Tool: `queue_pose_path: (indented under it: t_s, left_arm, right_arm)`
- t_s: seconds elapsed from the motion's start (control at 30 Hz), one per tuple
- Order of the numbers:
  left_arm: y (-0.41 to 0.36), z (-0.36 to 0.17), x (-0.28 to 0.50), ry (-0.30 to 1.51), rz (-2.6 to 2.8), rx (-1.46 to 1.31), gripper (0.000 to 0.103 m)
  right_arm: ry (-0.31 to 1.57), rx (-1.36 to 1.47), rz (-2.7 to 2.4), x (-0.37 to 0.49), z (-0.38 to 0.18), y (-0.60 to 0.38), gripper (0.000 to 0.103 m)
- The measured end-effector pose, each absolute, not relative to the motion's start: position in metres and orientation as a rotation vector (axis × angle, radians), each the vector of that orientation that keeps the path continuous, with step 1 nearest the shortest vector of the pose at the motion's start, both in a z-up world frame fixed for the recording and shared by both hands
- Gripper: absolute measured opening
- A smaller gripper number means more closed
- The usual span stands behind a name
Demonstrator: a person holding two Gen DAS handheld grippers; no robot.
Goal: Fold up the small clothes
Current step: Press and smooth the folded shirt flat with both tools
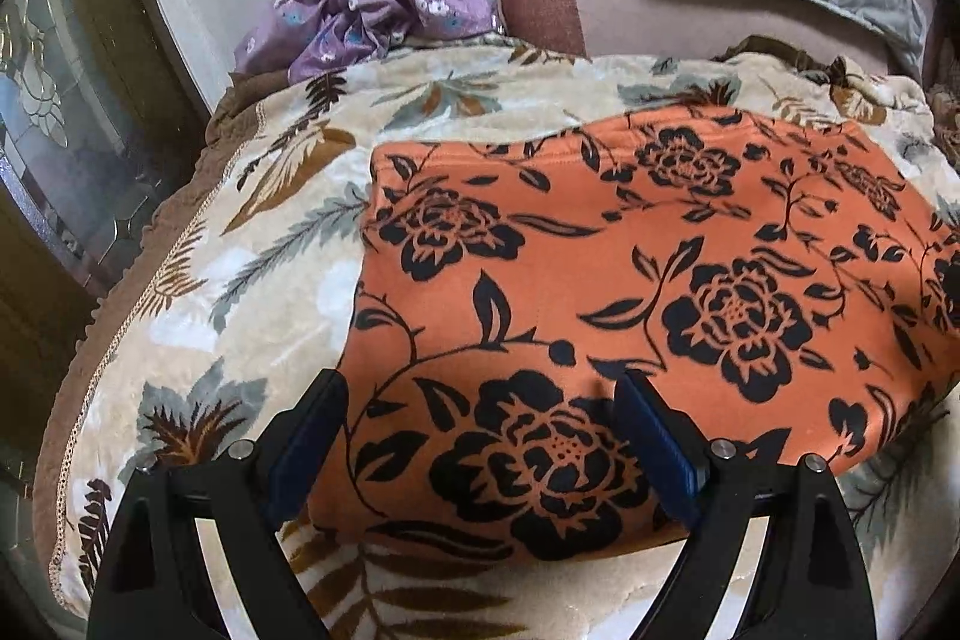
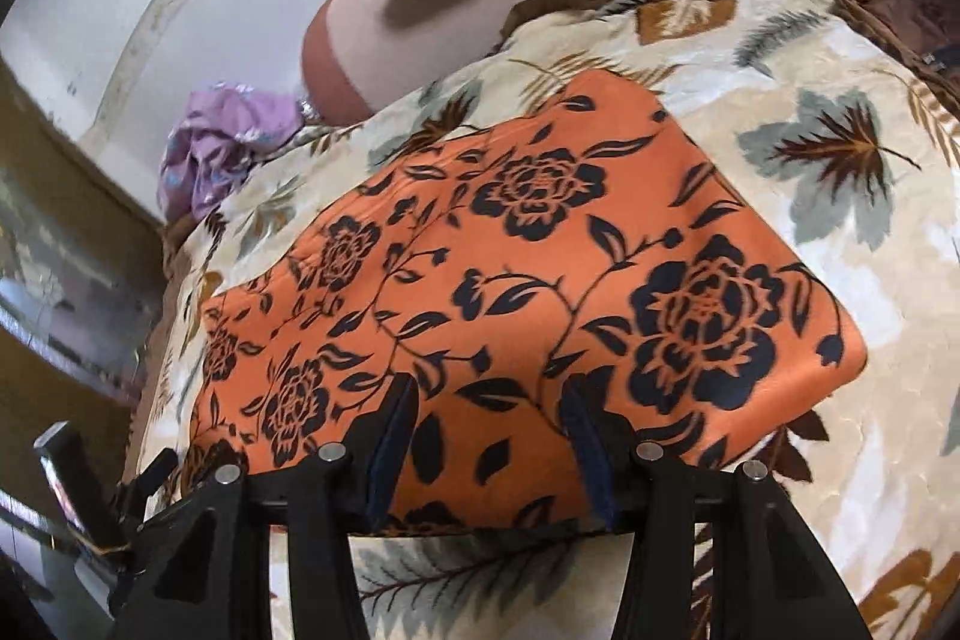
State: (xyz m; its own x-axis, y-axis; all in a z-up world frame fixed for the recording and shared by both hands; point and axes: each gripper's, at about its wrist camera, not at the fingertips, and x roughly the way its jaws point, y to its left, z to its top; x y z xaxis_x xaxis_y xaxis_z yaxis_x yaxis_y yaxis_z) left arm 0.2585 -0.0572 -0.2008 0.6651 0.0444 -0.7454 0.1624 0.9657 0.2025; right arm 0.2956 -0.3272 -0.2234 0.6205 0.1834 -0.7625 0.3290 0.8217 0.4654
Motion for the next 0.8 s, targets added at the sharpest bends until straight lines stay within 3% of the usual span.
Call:
queue_pose_path:
  t_s: [0.2, 0.63, 0.8]
  left_arm:
    - [-0.056, -0.198, 0.259, 0.841, -0.089, 0.245, 0.091]
    - [-0.045, -0.218, 0.269, 0.927, -0.059, 0.203, 0.091]
    - [-0.047, -0.219, 0.269, 0.921, -0.056, 0.22, 0.091]
  right_arm:
    - [1.017, 0.623, -0.113, 0.304, -0.245, -0.325, 0.054]
    - [0.896, 0.654, -0.201, 0.288, -0.224, -0.349, 0.054]
    - [0.995, 0.747, -0.19, 0.292, -0.25, -0.362, 0.055]
